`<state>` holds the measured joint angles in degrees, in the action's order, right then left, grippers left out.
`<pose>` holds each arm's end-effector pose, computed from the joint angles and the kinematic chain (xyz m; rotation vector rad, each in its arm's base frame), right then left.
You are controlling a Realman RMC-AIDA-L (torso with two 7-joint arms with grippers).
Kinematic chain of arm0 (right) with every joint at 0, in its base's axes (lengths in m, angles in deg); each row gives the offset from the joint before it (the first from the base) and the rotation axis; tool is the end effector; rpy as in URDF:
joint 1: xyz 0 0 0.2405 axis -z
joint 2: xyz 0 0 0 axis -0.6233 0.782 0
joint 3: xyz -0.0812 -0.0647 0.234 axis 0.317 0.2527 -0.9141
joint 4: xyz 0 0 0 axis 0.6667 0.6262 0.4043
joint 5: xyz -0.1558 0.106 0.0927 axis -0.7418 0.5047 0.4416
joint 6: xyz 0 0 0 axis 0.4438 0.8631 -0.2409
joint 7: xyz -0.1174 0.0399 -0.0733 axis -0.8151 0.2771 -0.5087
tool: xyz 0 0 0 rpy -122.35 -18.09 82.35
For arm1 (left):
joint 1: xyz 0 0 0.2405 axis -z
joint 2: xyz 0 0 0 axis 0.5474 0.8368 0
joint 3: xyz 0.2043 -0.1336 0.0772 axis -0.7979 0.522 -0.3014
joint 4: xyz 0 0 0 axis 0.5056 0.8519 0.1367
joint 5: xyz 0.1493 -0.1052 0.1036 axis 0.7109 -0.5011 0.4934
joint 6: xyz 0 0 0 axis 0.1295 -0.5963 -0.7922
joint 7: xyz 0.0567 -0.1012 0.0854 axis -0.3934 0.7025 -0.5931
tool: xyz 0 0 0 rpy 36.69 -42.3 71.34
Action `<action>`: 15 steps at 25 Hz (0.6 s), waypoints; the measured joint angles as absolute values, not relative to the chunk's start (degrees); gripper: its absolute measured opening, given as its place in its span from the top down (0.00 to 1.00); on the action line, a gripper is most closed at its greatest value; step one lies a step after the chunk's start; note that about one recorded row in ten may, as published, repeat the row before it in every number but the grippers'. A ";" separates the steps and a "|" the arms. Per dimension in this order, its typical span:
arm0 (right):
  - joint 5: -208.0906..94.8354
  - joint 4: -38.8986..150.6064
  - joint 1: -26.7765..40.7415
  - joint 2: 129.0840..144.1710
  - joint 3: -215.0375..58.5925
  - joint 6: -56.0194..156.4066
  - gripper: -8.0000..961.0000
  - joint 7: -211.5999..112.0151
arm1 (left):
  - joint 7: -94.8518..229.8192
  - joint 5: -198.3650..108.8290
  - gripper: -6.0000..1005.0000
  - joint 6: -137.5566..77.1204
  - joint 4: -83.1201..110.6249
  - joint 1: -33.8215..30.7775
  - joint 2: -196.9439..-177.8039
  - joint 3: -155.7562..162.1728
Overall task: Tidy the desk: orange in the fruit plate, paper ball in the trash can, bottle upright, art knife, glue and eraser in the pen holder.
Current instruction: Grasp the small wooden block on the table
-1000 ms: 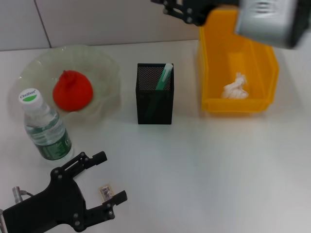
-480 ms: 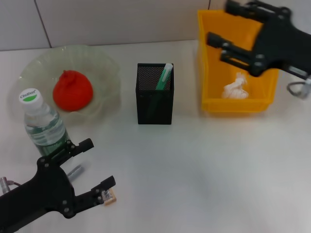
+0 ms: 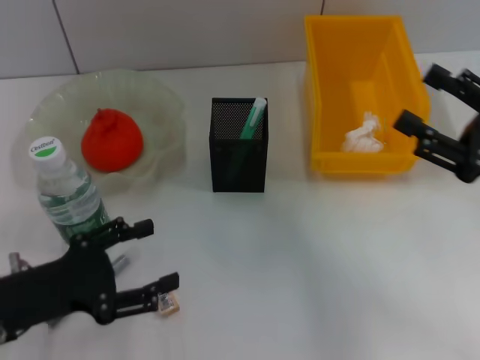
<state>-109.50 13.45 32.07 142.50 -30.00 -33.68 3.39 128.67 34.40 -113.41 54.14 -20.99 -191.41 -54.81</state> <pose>0.2842 0.2616 0.0645 -2.1601 0.2052 1.0901 -0.2812 0.2526 -0.0169 -2.7131 -0.3379 -0.8497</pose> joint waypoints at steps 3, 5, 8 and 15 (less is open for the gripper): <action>-111.71 18.72 31.67 140.82 -34.49 -37.23 0.19 3.99 | 138.63 35.53 0.20 -107.49 65.90 -23.67 -191.27 -62.84; -112.96 20.84 31.55 140.25 -36.25 -37.62 0.19 3.98 | 146.61 38.26 0.20 -103.24 76.37 -26.44 -191.09 -68.40; -114.31 23.29 31.52 139.98 -38.39 -37.61 0.19 3.22 | 161.92 49.06 0.20 -97.72 94.66 -30.13 -191.07 -75.48; -116.07 27.28 30.98 139.29 -40.85 -37.19 0.19 1.25 | 186.67 68.24 0.20 -97.52 110.11 -28.87 -191.00 -82.11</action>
